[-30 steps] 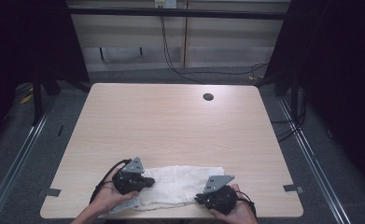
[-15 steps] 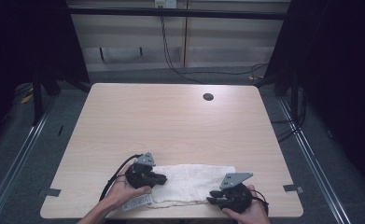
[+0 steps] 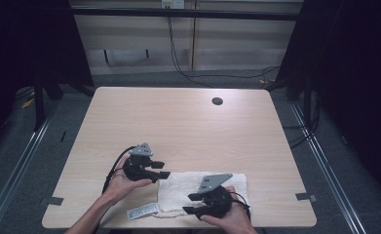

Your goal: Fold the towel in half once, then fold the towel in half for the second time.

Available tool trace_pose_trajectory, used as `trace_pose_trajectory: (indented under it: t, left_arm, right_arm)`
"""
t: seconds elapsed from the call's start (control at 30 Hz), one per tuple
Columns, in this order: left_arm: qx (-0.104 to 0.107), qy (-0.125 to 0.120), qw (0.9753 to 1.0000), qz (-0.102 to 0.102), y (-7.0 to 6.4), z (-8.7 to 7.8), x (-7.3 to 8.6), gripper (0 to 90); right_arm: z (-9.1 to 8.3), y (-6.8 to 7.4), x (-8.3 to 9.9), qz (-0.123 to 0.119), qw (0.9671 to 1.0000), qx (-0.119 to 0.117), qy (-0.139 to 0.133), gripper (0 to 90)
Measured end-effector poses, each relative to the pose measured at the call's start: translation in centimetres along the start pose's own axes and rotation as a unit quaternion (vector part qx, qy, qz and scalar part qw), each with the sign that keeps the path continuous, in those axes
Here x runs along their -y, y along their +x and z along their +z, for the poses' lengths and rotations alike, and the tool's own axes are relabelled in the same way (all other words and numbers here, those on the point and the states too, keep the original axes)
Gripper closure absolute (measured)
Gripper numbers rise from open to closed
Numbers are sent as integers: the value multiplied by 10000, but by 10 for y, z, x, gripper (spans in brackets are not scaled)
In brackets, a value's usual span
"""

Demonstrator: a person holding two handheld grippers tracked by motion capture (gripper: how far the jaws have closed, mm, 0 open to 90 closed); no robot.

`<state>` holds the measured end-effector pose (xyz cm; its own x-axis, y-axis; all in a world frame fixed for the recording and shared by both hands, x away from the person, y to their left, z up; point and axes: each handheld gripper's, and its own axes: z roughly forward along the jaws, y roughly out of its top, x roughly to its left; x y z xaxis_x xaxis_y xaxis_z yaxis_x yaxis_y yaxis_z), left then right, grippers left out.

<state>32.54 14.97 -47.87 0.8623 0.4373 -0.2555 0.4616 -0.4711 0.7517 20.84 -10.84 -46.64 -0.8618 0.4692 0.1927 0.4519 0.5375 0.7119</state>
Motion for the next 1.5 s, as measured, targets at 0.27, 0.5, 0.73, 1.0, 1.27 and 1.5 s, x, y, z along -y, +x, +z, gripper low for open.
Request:
trace_pose_trajectory:
  t: [0.27,0.5,0.73,1.0,1.27,1.5]
  left_arm:
    - [-157,32,9998,-97,9,-5,2,464]
    - [-271,76,9995,-121,16,-6,6,471]
    - [-346,264,9990,-141,18,-1,10,438]
    - [-319,383,9986,-178,17,4,12,420]
    - [-246,422,9986,-189,17,5,12,433]
    - [-109,484,9987,-80,11,12,13,498]
  right_arm:
    - [42,9,-20,-230,9993,-245,155,554]
    - [61,14,-19,-355,9987,-268,248,517]
    - [67,19,-16,-535,9981,-173,241,503]
    - [67,24,-11,-796,9968,26,112,526]
    - [69,31,-12,-1020,9944,210,180,541]
    - [68,26,-12,-830,9958,360,139,788]
